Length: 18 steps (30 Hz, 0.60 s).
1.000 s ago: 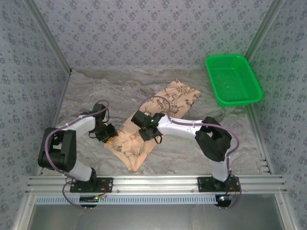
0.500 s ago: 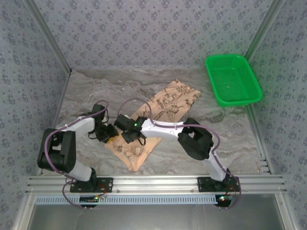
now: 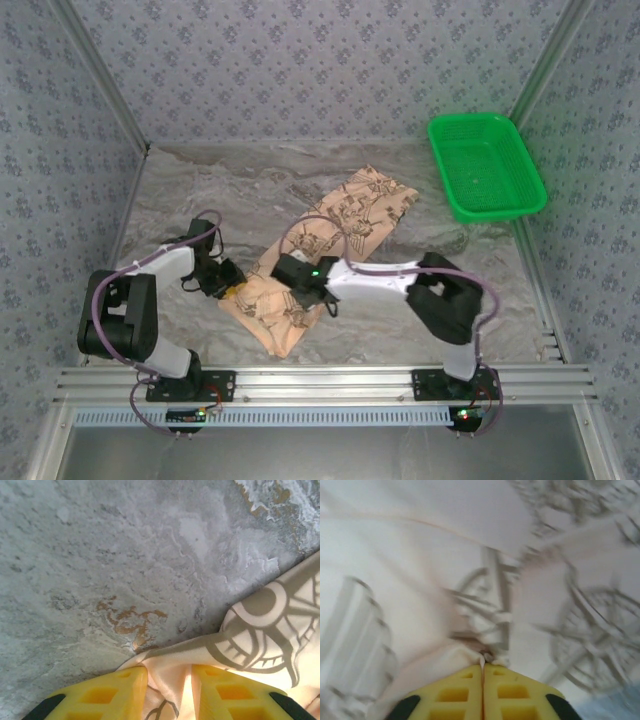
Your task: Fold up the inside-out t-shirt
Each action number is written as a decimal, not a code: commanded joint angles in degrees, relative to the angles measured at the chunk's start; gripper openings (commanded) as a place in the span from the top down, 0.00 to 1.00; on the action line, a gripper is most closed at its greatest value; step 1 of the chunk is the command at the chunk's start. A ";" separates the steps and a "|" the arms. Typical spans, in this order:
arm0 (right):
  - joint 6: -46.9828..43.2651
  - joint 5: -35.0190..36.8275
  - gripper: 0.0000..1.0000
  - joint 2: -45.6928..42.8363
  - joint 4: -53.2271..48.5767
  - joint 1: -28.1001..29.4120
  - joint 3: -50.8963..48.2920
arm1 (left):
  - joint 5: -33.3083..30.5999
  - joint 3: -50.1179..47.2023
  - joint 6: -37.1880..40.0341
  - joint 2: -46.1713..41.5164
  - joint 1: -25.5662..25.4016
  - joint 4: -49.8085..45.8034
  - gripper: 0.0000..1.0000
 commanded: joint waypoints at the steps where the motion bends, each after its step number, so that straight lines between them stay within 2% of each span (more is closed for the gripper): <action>1: -0.01 -1.13 0.66 -5.28 1.72 -4.42 -7.46 | -1.82 -2.91 0.83 0.98 0.59 -4.14 0.67; 3: -0.55 -2.40 0.57 -7.86 1.16 -5.25 -9.03 | 0.56 -2.80 0.96 -0.22 0.52 -4.74 0.64; 9: -2.45 -8.65 0.56 -14.81 3.05 -5.19 -7.79 | -0.82 -0.10 2.95 -6.44 0.52 -12.48 0.59; 14: 1.99 -12.90 0.55 -10.82 8.61 -5.85 -4.44 | -1.15 2.96 1.89 -9.22 -0.27 -14.36 0.56; 18: 3.85 -20.15 0.56 -4.01 14.02 -6.80 -3.04 | -5.09 6.10 2.46 -6.98 -3.08 -13.95 0.50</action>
